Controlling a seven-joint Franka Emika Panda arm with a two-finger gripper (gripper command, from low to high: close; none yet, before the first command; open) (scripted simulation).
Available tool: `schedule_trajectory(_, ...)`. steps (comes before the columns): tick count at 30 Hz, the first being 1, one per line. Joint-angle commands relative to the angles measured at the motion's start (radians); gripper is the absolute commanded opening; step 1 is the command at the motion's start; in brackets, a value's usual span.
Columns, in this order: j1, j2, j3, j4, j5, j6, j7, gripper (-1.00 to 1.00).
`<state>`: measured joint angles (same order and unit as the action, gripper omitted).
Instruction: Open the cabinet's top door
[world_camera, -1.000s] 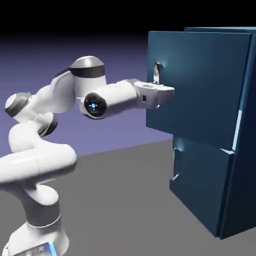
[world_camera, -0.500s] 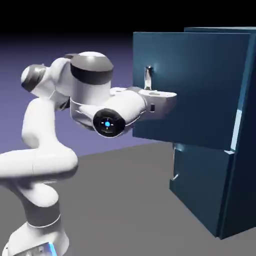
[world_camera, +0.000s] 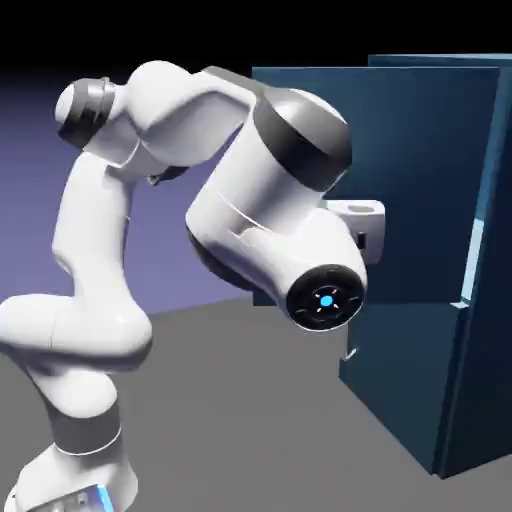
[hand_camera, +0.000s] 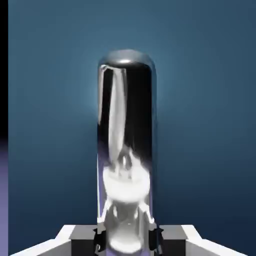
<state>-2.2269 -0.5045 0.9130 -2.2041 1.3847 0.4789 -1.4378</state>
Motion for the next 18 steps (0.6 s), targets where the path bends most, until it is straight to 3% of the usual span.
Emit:
schedule_trajectory(1,-0.014,0.036,0.025,0.029,-0.027,0.008,-0.009,-1.00)
schedule_trajectory(10,-0.083,0.362,0.224,0.227,-0.228,0.121,0.013,-1.00)
schedule_trajectory(18,0.016,0.649,0.267,0.346,-0.373,0.238,0.121,-1.00)
